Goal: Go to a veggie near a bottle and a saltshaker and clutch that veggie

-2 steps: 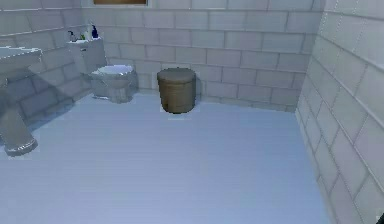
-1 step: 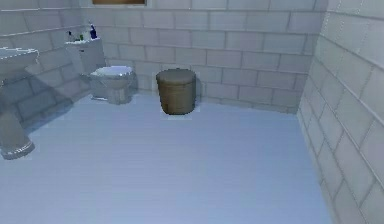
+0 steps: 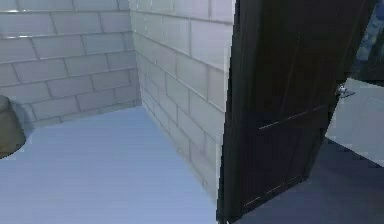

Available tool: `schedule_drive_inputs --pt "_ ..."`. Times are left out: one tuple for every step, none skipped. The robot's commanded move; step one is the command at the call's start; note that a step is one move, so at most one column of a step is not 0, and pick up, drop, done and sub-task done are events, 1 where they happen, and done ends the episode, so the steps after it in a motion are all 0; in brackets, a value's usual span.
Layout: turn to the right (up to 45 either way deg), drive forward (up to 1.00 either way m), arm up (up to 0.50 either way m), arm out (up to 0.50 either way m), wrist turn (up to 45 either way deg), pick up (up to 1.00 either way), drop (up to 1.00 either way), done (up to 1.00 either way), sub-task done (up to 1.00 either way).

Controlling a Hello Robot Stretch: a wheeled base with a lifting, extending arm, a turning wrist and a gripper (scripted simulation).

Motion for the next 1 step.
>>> schedule_drive_inputs --pt "12.0 0.00 0.00 0.00 0.0 0.00 0.00 0.00 0.00"
